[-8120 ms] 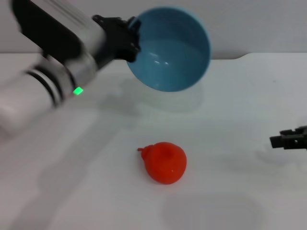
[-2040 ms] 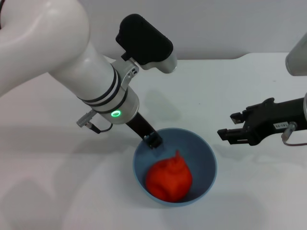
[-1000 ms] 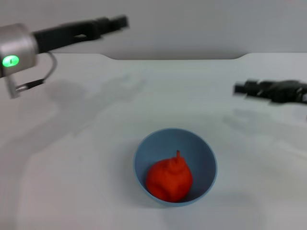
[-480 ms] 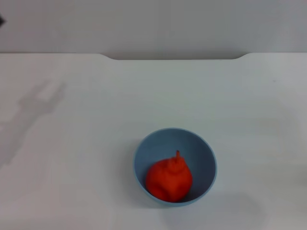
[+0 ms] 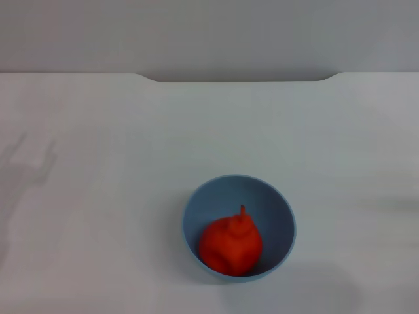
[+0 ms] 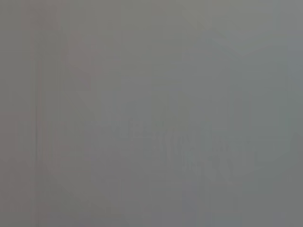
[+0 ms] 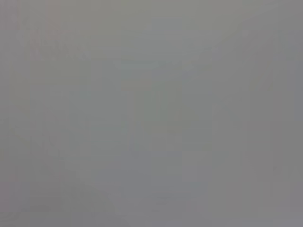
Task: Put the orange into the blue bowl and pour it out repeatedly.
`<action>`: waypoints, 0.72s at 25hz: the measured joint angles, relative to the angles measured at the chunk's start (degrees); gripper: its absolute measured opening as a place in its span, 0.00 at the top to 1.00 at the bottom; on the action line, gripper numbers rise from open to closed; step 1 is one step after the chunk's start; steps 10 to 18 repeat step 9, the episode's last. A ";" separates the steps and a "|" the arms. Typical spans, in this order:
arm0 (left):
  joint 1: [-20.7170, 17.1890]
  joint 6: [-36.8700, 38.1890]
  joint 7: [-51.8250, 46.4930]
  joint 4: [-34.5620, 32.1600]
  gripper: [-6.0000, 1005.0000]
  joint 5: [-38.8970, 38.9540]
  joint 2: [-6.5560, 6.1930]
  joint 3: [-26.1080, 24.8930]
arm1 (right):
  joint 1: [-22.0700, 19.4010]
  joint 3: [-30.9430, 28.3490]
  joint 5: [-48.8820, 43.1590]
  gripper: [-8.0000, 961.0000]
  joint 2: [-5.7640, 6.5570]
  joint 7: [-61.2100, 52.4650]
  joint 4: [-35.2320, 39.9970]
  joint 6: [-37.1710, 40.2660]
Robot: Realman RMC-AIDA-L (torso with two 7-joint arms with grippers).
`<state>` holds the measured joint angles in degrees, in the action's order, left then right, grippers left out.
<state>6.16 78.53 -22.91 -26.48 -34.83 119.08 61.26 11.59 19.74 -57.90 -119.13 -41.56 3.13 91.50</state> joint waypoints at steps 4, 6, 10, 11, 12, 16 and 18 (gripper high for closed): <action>0.16 2.22 2.69 2.99 0.41 2.07 0.02 0.06 | 0.11 -5.74 0.37 0.47 -0.13 19.47 -8.95 2.33; 0.16 2.60 2.83 3.09 0.41 2.10 0.01 0.26 | 0.42 -7.72 0.40 0.47 -0.18 26.05 -12.33 2.69; 0.19 2.78 2.68 3.13 0.41 1.93 0.01 0.64 | 1.08 -8.56 0.42 0.47 -0.22 30.49 -14.92 2.04; 0.19 2.78 2.68 3.13 0.41 1.93 0.01 0.64 | 1.08 -8.56 0.42 0.47 -0.22 30.49 -14.92 2.04; 0.19 2.78 2.68 3.13 0.41 1.93 0.01 0.64 | 1.08 -8.56 0.42 0.47 -0.22 30.49 -14.92 2.04; 0.19 2.78 2.68 3.13 0.41 1.93 0.01 0.64 | 1.08 -8.56 0.42 0.47 -0.22 30.49 -14.92 2.04; 0.19 2.78 2.68 3.13 0.41 1.93 0.01 0.64 | 1.08 -8.56 0.42 0.47 -0.22 30.49 -14.92 2.04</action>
